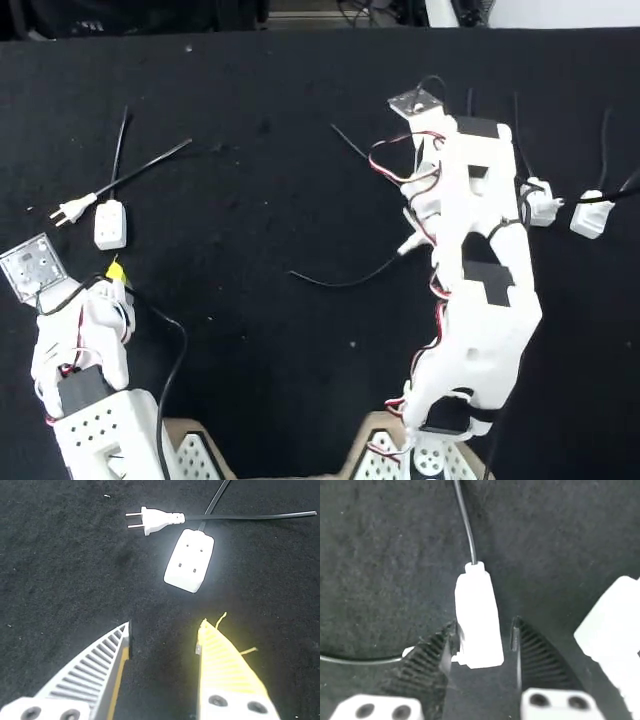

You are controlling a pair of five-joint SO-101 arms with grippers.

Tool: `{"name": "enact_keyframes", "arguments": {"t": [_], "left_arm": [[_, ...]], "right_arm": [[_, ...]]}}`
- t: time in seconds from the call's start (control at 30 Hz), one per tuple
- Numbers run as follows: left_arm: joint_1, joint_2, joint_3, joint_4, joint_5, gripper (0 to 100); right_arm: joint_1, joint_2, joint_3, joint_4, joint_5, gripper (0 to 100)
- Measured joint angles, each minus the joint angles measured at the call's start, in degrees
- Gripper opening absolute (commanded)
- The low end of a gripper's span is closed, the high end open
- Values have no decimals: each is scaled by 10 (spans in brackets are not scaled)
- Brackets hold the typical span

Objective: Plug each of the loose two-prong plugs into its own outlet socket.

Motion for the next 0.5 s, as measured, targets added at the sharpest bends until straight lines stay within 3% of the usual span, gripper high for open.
{"name": "enact_keyframes", "arguments": {"t": [0.2, 0.37, 0.5], "left_arm": [[0, 0, 0, 0, 0, 220], [0, 0, 0, 0, 0, 220], [0, 0, 0, 0, 0, 220]], "right_arm": [[0, -40, -11, 49, -23, 158], [-8, -167, -3, 89, -31, 158], [-55, -292, 89, 89, -55, 158]]}}
